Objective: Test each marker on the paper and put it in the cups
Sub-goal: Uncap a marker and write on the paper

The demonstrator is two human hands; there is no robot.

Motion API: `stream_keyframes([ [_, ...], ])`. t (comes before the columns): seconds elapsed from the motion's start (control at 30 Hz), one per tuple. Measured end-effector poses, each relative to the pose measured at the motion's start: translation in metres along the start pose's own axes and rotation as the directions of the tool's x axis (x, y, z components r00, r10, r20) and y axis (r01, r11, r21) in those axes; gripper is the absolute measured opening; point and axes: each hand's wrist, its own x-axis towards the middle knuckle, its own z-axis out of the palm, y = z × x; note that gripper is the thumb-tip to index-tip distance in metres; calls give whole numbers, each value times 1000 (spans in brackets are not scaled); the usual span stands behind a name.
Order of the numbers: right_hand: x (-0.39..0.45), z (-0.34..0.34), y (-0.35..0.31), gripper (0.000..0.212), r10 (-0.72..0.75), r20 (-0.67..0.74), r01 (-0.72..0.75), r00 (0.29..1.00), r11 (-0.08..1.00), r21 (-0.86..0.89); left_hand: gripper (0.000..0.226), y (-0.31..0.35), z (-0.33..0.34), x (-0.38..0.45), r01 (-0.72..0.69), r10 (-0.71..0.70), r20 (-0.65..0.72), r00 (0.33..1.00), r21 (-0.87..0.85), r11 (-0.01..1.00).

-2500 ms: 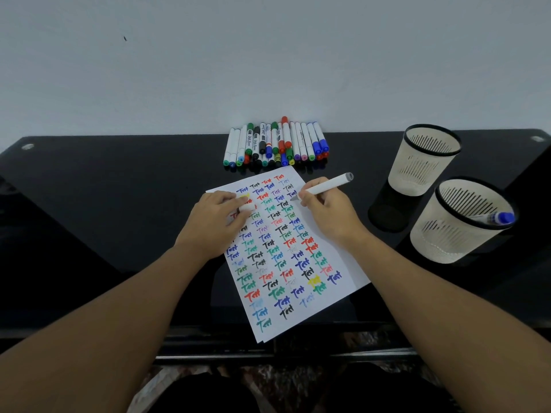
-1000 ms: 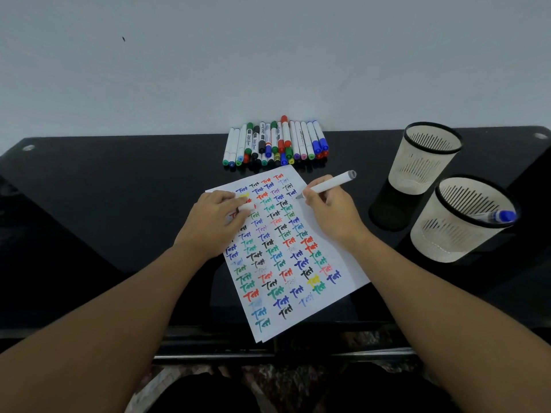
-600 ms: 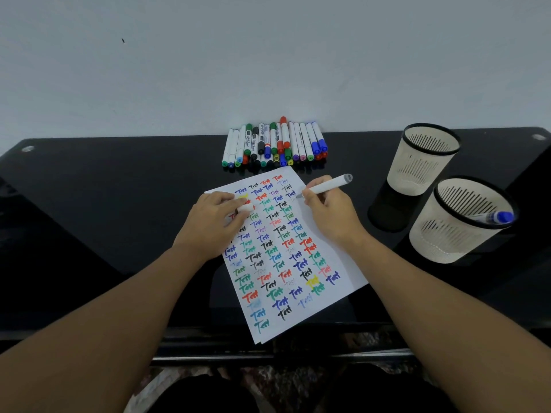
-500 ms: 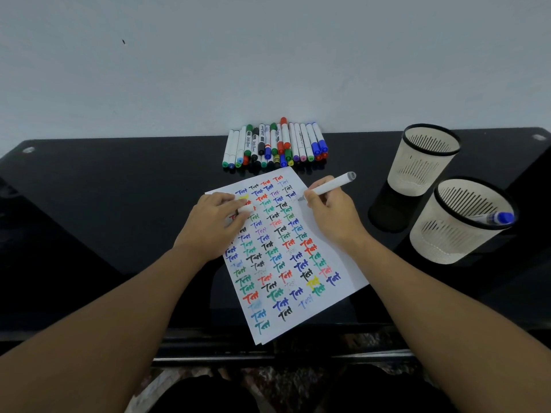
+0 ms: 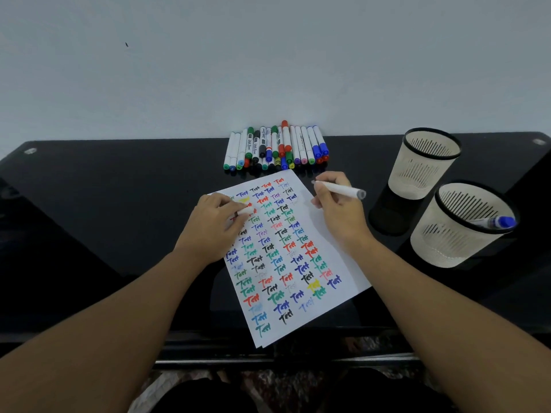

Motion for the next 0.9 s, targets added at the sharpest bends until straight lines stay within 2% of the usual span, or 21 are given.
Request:
stream_keyframes([
  [0.13,-1,1,2,22,30,58,-24,998,995,-97,35,2,0,-1,5,-5,-16,1000,14,1000],
  [0.23,0,-2,0,60,82,258,-35,963,983,-179,35,2,-1,0,5,-5,-3,1000,7,1000],
  [0.27,1,-3,-2,65,97,303,-40,948,981,-190,35,2,-2,0,2,-2,1,1000,4,1000],
  [0.33,1,-4,-7,56,88,304,-38,949,985,-166,34,2,-2,-1,-7,7,3,1000,3,1000],
  [0.47,3,1,-18,23,-3,109,14,994,994,-105,34,4,-4,-2,-2,2,-5,1000,-10,1000],
  [0.5,5,3,-22,25,-7,115,19,993,994,-107,34,5,-4,-3,0,0,-6,1000,-17,1000],
  [0.57,5,6,-29,43,-15,237,59,971,982,-181,34,7,-5,-4,5,-5,-8,1000,-32,999],
  [0.63,4,10,-34,47,-13,385,182,923,895,-407,34,7,-5,-5,21,-21,-8,1000,-36,999],
  [0.7,3,14,-35,31,-12,486,354,874,701,-619,35,7,-5,-6,39,-39,-5,999,-32,999],
  [0.77,2,16,-36,24,-28,527,435,850,601,-670,36,7,-5,-6,49,-49,-3,999,-27,998],
  [0.9,3,17,-36,29,-43,543,480,839,529,-700,36,8,-5,-6,44,-44,-5,999,-25,999],
])
